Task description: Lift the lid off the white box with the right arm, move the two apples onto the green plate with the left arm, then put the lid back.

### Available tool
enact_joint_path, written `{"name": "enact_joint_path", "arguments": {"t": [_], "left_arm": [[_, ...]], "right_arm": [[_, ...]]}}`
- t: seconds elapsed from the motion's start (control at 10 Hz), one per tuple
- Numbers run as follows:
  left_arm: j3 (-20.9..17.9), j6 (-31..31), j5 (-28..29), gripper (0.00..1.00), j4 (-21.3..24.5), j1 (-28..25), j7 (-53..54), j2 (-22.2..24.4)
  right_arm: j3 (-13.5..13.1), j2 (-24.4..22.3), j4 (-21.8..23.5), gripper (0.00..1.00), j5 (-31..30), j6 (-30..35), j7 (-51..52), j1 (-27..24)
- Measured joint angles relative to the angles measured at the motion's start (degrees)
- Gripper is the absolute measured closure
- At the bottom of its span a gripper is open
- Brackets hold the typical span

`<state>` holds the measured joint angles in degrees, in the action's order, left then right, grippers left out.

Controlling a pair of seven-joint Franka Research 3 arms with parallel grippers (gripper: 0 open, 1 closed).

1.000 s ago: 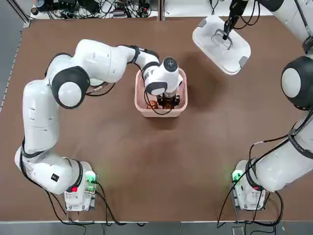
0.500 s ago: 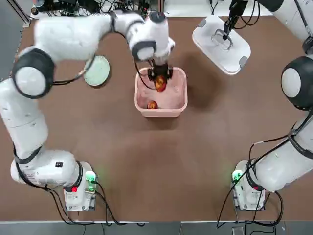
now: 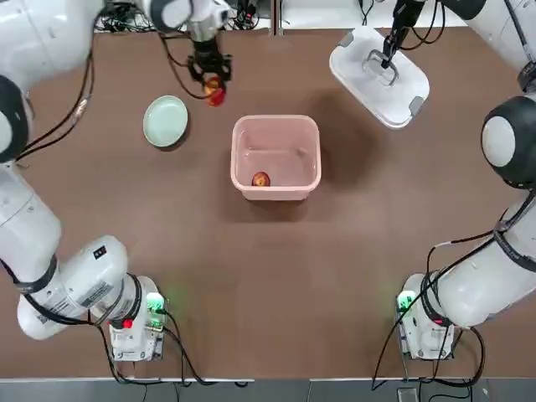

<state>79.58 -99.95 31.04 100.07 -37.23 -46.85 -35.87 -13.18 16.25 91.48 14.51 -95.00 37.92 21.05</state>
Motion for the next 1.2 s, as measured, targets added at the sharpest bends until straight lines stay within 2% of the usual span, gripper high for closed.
{"name": "enact_joint_path", "arguments": {"t": [0.1, 0.3, 0.4, 0.5, 0.7, 0.8, 0.9, 1.2], "left_arm": [[-0.11, 0.16, 0.74, 0.30, 0.91, -5.07, 6.63, -0.20], [-0.68, -0.23, 5.64, 0.30, 2.65, -14.15, 17.13, -1.19], [-2.03, -2.35, 8.53, 0.30, 3.15, -16.94, 21.21, -2.56], [-5.05, -6.62, 10.46, 0.30, 3.60, -18.33, 24.96, -4.03], [-11.90, -15.55, 12.95, 0.30, 5.24, -18.10, 29.31, -6.54], [-13.76, -18.15, 13.80, 0.30, 6.72, -17.23, 29.61, -7.32], [-15.51, -19.76, 14.02, 0.30, 7.81, -15.26, 29.55, -7.73], [-23.91, -26.35, 14.18, 0.30, 8.17, -7.60, 28.90, -8.31]], "right_arm": [[0.01, 0.00, 0.00, 0.93, 0.00, -0.01, 0.00, -0.01], [0.04, 0.01, -0.01, 0.93, 0.00, -0.05, 0.00, 0.00], [0.07, 0.01, -0.01, 0.93, 0.01, -0.06, 0.00, 0.02], [0.12, 0.01, -0.02, 0.93, 0.01, -0.05, 0.00, 0.04], [0.21, 0.01, -0.01, 0.93, 0.01, -0.05, 0.00, 0.08], [0.24, 0.01, -0.01, 0.93, 0.01, -0.04, 0.00, 0.09], [0.25, 0.01, -0.01, 0.93, 0.01, -0.03, 0.00, 0.09], [0.25, 0.01, 0.00, 0.93, 0.01, 0.05, 0.00, 0.08]]}}
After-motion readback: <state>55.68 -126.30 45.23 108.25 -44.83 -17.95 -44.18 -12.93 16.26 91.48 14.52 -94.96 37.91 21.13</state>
